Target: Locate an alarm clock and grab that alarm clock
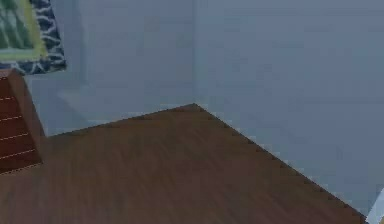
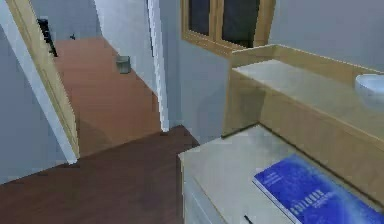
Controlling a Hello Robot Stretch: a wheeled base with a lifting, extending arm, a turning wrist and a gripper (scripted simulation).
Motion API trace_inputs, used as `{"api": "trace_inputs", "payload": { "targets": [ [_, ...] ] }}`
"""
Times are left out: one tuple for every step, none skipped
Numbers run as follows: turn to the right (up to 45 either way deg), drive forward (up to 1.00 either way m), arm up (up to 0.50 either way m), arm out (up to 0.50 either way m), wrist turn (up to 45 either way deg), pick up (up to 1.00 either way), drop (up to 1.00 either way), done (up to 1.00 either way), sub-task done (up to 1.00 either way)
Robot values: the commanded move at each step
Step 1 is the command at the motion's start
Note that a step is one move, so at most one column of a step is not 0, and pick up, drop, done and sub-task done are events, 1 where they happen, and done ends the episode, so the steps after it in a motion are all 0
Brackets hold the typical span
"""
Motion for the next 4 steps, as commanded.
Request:
{"api": "trace_inputs", "payload": {
  "targets": [
    [-24.0,0.00,0.00,0.00,0.0,0.00,0.00,0.00,0.00],
    [0.0,0.10,0.00,0.00,0.0,0.00,0.00,0.00,0.00],
    [-33.0,0.00,0.00,0.00,0.0,0.00,0.00,0.00,0.00],
    [0.0,1.00,0.00,0.00,0.0,0.00,0.00,0.00,0.00]
  ]
}}
